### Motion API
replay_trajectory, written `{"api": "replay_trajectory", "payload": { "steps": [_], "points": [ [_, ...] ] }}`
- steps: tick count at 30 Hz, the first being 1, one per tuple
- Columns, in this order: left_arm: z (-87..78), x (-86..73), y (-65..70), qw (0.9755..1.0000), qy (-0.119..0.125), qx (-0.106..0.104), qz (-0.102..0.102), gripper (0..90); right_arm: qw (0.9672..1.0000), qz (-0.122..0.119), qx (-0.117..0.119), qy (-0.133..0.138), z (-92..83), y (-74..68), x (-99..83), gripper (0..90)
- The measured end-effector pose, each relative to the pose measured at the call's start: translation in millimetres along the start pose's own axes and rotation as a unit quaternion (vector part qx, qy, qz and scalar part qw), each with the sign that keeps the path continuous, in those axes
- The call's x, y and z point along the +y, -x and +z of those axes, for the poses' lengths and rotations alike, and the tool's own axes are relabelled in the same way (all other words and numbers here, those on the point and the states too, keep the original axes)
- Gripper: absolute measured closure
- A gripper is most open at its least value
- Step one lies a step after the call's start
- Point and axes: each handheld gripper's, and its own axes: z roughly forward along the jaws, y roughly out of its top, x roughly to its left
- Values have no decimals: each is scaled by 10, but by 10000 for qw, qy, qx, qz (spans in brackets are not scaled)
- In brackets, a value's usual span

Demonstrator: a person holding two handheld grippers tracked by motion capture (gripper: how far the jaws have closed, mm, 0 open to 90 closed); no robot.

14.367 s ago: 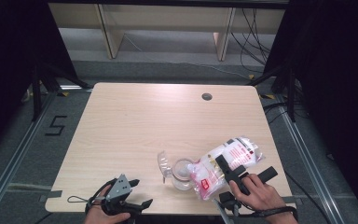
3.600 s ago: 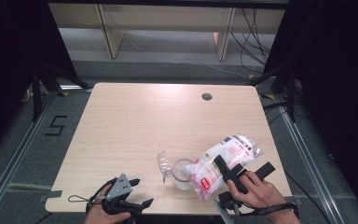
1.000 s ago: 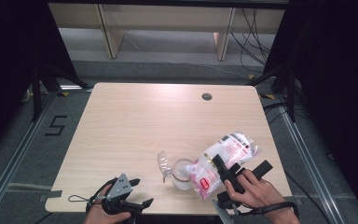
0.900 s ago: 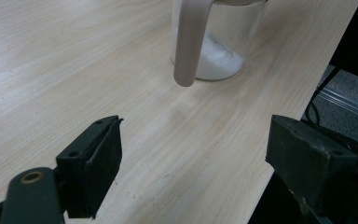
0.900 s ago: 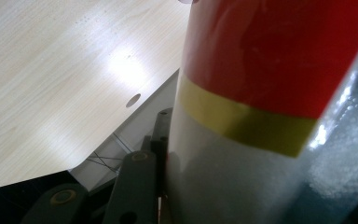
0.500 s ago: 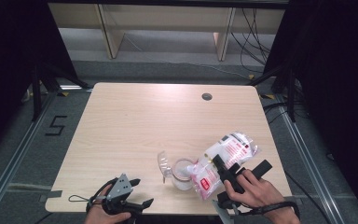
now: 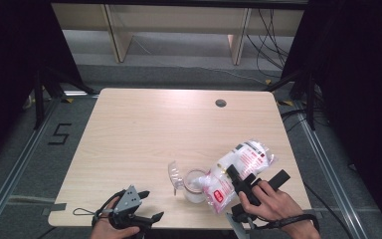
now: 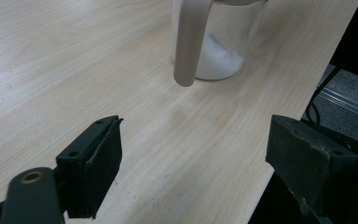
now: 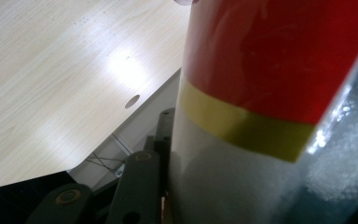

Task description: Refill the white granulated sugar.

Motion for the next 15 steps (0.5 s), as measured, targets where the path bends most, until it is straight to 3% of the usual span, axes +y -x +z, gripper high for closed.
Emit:
{"api": "replay_trajectory", "payload": {
  "steps": [2,10,15],
  "points": [
    [-1,1,-3,10000,-19,13,25,180,10000,-75,11,41,6,4,-2,713],
    [1,0,-3,10000,-21,15,21,180,9999,106,44,-29,7,-41,-26,720],
    [4,-1,0,10000,-24,17,-4,180,10000,19,39,21,10,-38,-34,721]
  ]
}}
